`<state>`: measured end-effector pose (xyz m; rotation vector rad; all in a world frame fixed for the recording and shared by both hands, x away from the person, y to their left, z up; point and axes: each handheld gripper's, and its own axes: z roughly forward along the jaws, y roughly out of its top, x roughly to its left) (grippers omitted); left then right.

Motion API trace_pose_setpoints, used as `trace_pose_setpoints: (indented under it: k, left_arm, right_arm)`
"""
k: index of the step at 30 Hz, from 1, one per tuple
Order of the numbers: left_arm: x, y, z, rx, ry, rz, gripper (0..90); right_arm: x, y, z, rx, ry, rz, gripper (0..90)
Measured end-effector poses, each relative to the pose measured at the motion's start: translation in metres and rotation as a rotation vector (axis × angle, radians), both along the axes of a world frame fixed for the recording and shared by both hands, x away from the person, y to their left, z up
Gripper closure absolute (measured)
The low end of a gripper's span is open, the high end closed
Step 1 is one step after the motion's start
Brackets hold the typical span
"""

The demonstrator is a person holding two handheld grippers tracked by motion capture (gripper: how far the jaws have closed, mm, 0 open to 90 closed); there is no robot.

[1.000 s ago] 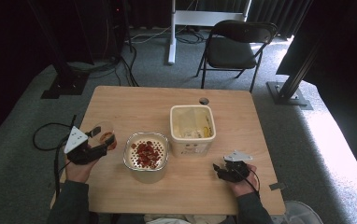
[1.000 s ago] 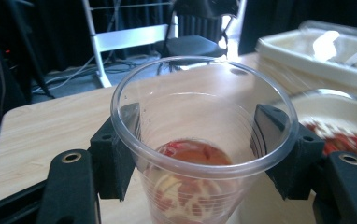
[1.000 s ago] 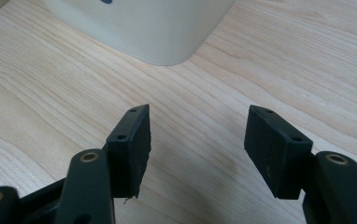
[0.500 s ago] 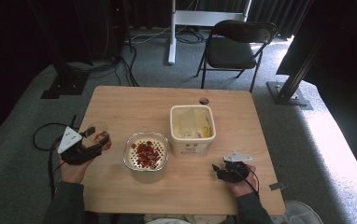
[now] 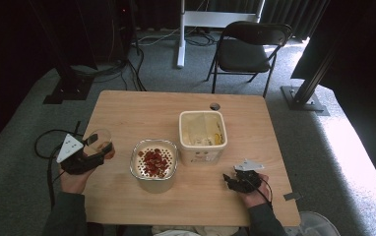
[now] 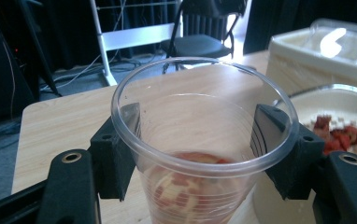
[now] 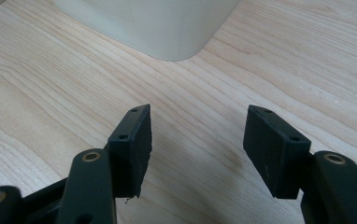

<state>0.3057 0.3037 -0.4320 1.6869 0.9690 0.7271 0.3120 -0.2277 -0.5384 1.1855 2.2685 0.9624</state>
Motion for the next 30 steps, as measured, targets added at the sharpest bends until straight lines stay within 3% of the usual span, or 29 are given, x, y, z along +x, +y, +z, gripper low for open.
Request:
trace_pose_setpoints:
  k: [4, 7, 9, 14, 18, 20, 23, 30]
  left_arm:
    - [-0.001, -0.007, 0.000, 0.050, 0.005, -0.023, 34.8]
    - [0.003, -0.005, 0.000, 0.008, 0.009, -0.016, 34.9]
    - [0.001, -0.012, 0.001, 0.045, 0.001, -0.032, 34.9]
    - [0.006, -0.023, 0.003, 0.042, 0.003, -0.043, 34.8]
    - [0.008, -0.036, 0.009, 0.100, -0.008, -0.026, 34.8]
    - [0.008, -0.036, 0.009, 0.100, -0.008, -0.026, 34.8]
    - [0.010, -0.055, 0.018, 0.229, -0.046, -0.002, 34.8]
    - [0.006, -0.075, 0.025, 0.422, -0.091, 0.009, 34.8]
  right_arm:
    - [0.000, 0.001, 0.000, -0.005, 0.000, 0.004, 41.3]
    - [0.000, 0.001, 0.000, -0.006, 0.003, 0.002, 41.3]
    - [0.000, 0.001, 0.000, -0.004, -0.001, 0.002, 41.3]
    - [0.000, 0.001, 0.000, -0.008, 0.003, 0.001, 41.4]
    - [0.000, 0.000, 0.000, -0.009, -0.002, -0.002, 41.7]
    - [0.000, 0.000, 0.000, -0.008, -0.001, -0.002, 41.7]
    - [-0.001, 0.001, 0.000, -0.018, -0.005, -0.001, 41.9]
    - [-0.001, 0.002, -0.001, -0.025, -0.002, -0.002, 42.1]
